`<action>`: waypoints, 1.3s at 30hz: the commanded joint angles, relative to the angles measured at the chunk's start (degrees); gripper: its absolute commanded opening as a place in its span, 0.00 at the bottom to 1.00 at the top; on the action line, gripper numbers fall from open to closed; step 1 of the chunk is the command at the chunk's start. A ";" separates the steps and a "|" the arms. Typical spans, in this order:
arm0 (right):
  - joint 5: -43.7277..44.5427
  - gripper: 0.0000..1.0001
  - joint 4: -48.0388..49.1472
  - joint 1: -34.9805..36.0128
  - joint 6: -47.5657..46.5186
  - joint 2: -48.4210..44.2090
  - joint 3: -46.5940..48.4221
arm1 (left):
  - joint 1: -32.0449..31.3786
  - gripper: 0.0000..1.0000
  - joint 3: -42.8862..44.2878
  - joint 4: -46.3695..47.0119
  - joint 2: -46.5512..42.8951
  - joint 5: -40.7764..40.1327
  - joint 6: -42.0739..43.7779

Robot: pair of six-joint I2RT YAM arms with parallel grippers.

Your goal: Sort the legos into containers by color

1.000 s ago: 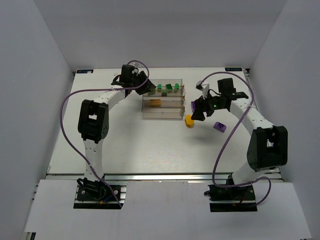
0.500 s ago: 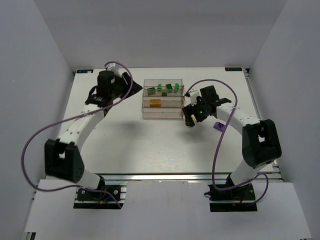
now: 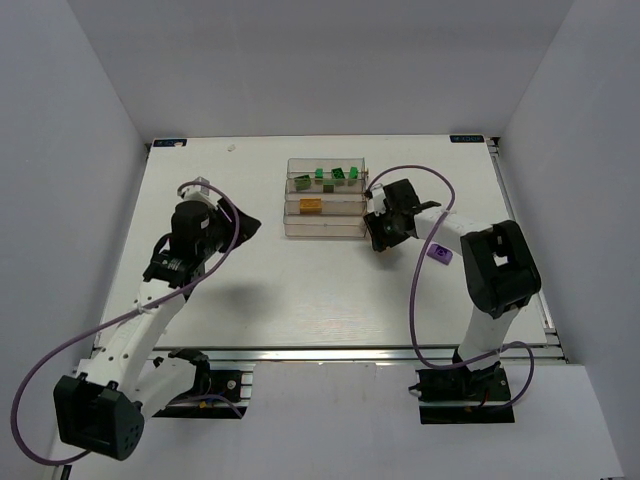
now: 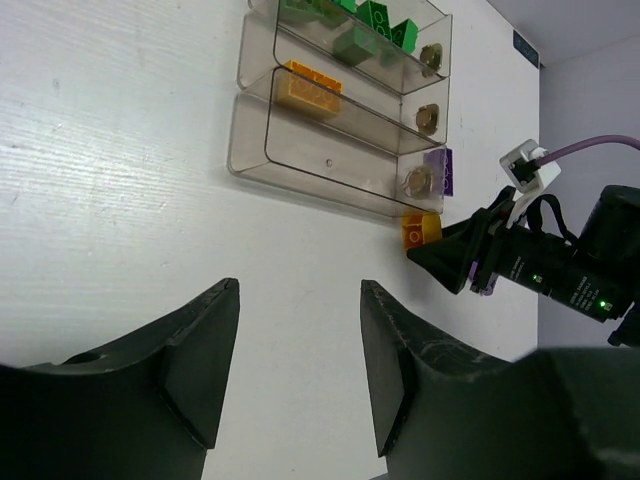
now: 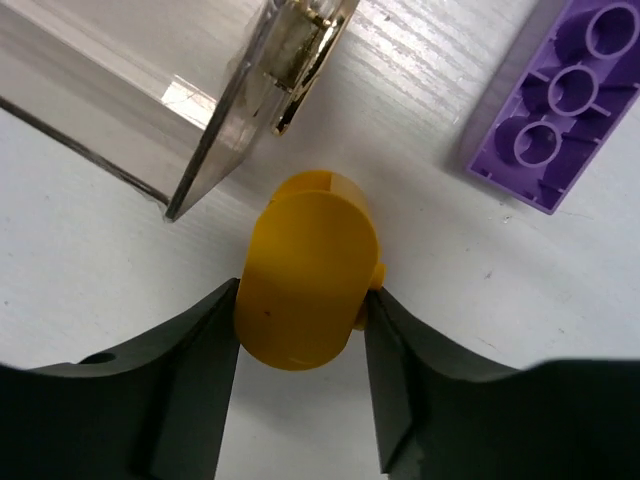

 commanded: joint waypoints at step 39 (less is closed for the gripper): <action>-19.03 0.62 -15.12 1.54 -32.22 19.46 45.87 | -0.53 0.61 -9.15 -2.13 -13.16 -0.78 -5.15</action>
